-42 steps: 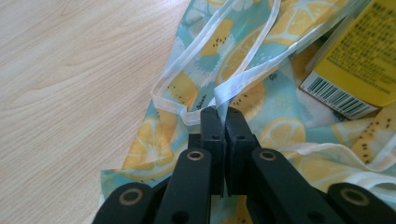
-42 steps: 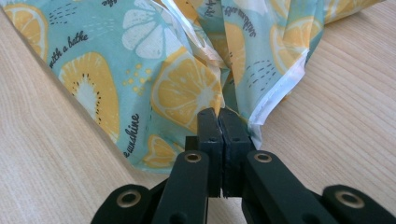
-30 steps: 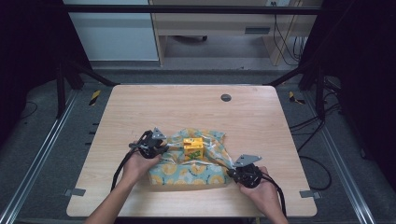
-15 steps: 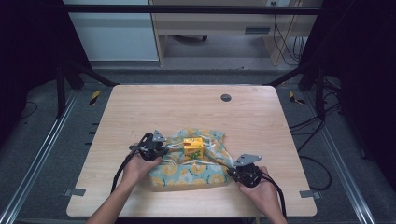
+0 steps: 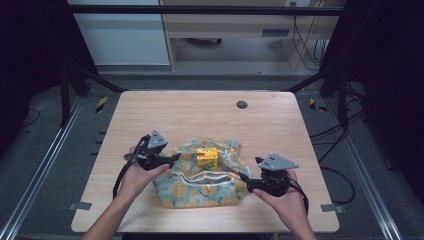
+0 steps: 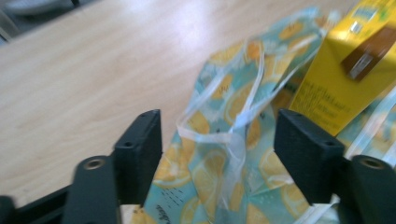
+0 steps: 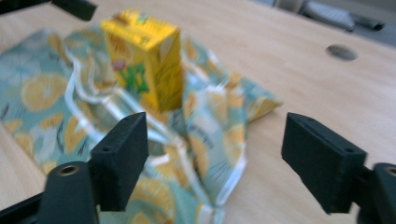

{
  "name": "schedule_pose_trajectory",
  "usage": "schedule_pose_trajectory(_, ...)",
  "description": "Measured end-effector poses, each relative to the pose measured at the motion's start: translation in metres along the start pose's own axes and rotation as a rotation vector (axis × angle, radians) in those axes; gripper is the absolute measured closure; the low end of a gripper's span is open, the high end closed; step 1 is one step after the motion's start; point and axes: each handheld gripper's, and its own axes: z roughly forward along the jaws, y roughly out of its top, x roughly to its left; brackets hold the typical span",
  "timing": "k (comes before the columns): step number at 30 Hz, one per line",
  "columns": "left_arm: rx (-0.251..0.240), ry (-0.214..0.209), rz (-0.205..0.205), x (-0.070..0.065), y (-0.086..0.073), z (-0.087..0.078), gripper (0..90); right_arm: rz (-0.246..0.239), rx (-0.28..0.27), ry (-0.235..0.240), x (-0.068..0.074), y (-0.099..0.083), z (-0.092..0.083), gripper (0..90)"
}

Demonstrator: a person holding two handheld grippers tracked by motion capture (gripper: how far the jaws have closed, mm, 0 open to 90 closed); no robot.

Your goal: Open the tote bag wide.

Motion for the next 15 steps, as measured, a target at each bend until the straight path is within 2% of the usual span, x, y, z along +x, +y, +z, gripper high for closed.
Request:
schedule_pose_trajectory(3,-0.032,0.005,-0.014,0.003,0.002,-0.013,25.5,0.021,-0.037,-0.045,-0.008,0.01,-0.011,17.2)
schedule_pose_trajectory(5,-0.037,0.014,-0.016,0.006,0.0,-0.022,22.2,0.045,-0.048,-0.074,-0.015,0.013,-0.015,14.0)
schedule_pose_trajectory(7,-0.044,0.021,-0.027,0.009,-0.003,-0.028,18.7,0.083,-0.055,-0.105,-0.026,0.013,-0.019,11.5)
schedule_pose_trajectory(10,-0.048,0.034,-0.056,0.016,-0.014,-0.038,15.2,0.124,-0.072,-0.136,-0.039,0.006,-0.023,7.8)
schedule_pose_trajectory(15,-0.035,0.072,-0.082,0.027,-0.034,-0.047,11.4,0.176,-0.063,-0.188,-0.055,-0.013,-0.024,5.9)
